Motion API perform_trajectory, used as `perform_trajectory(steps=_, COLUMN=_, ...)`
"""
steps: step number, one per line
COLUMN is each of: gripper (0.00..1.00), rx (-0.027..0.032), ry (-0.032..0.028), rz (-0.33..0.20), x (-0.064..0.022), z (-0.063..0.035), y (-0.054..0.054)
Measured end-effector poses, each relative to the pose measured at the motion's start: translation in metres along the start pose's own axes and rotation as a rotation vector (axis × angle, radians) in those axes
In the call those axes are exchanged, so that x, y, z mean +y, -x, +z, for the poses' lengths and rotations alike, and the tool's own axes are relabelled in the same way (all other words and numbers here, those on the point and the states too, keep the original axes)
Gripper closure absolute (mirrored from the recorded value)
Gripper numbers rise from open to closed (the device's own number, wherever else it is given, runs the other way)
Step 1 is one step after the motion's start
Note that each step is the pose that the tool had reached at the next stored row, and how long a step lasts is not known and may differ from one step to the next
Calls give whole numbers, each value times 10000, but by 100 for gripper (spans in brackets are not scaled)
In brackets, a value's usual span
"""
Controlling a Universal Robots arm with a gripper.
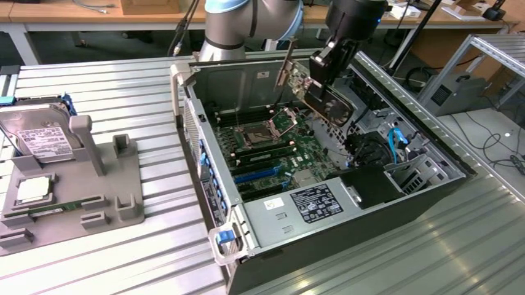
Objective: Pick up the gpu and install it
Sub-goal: 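Insert the gpu into the slot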
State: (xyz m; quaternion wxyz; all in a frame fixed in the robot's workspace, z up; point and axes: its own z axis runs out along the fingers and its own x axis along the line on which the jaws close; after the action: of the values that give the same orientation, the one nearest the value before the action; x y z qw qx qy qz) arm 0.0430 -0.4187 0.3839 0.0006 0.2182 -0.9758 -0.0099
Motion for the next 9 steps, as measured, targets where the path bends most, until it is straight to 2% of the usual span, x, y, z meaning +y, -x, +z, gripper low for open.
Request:
perform_trajectory(steps=3, gripper=73, rx=9, ry=2, rz=-491, x=0, z=0, y=0)
perform_trajectory(steps=5, gripper=73, rx=22, ry=4, rz=-1101, x=0, z=1, y=0)
perform_trajectory(steps=9, gripper=73, rx=36, ry=6, rz=-1863, x=0, z=1, y=0)
